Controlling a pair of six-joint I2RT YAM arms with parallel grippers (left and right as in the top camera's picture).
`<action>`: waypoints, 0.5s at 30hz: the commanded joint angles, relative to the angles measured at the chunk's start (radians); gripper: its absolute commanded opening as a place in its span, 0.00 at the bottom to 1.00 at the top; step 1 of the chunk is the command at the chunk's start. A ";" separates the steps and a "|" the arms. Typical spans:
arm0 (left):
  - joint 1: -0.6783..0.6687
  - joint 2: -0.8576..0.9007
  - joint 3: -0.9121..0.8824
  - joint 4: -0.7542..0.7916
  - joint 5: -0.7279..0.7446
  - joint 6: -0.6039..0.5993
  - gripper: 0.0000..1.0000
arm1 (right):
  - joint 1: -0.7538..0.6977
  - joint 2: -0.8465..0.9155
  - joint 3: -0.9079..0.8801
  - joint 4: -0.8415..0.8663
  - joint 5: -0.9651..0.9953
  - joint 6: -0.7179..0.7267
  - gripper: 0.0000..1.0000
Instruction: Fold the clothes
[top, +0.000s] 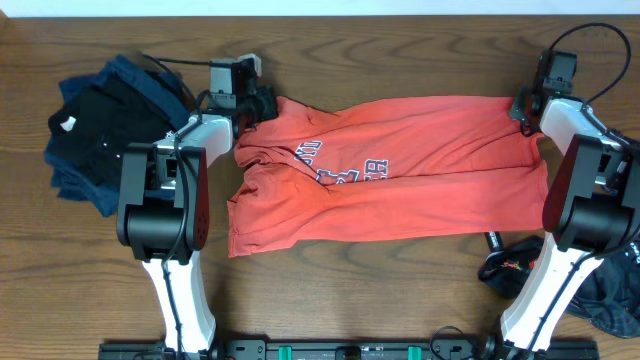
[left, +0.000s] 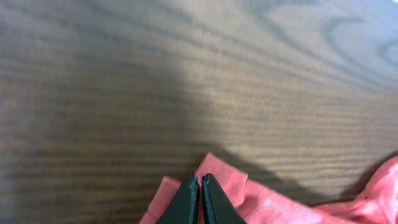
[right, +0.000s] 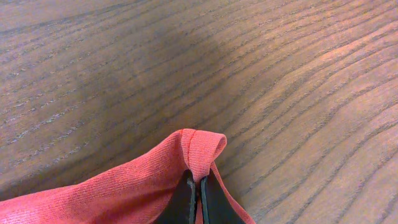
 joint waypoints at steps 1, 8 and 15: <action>0.007 -0.063 0.058 0.002 -0.008 0.015 0.06 | -0.027 -0.013 0.003 -0.028 -0.007 0.009 0.01; 0.019 -0.190 0.098 -0.018 -0.007 -0.002 0.06 | -0.065 -0.085 0.028 -0.070 -0.013 0.005 0.01; 0.019 -0.339 0.098 -0.222 -0.007 0.000 0.06 | -0.091 -0.222 0.028 -0.152 -0.045 -0.006 0.01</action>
